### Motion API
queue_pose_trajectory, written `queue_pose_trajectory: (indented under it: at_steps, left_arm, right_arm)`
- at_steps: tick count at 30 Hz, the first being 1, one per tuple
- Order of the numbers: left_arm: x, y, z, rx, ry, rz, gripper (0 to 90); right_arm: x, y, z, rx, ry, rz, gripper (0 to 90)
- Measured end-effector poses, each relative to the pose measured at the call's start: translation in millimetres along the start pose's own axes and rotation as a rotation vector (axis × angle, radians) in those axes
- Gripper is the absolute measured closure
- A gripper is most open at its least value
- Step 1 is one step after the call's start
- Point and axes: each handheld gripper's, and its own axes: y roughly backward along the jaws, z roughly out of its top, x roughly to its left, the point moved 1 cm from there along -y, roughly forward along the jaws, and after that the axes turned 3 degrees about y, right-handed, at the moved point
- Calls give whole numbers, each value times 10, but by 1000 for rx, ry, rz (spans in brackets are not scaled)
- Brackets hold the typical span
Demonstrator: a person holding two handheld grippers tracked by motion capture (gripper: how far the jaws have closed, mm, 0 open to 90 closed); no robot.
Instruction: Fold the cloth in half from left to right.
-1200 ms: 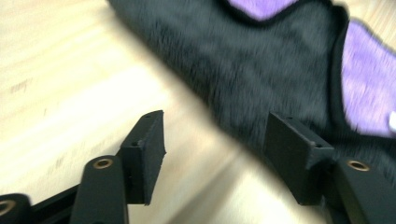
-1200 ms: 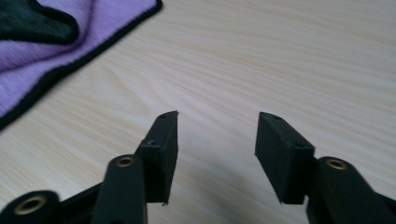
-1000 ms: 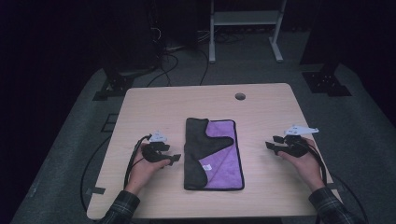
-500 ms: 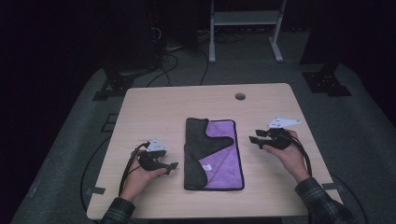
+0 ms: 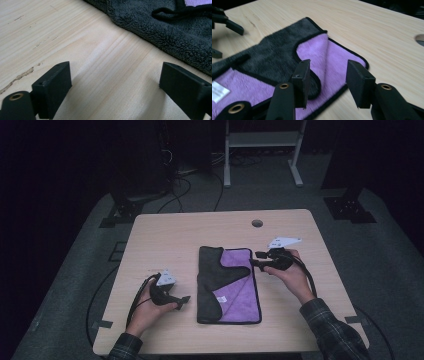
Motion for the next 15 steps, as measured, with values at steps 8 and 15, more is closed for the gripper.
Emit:
queue_pose_trajectory:
  at_steps: [8,15]
  left_arm:
    - [-27,-20,1,28,-14,-10,0]
    - [-32,-17,-4,28,-12,-11,0]
  right_arm:
    - [62,-208,187,-6,8,47,611]
    - [219,-586,294,24,44,110,644]
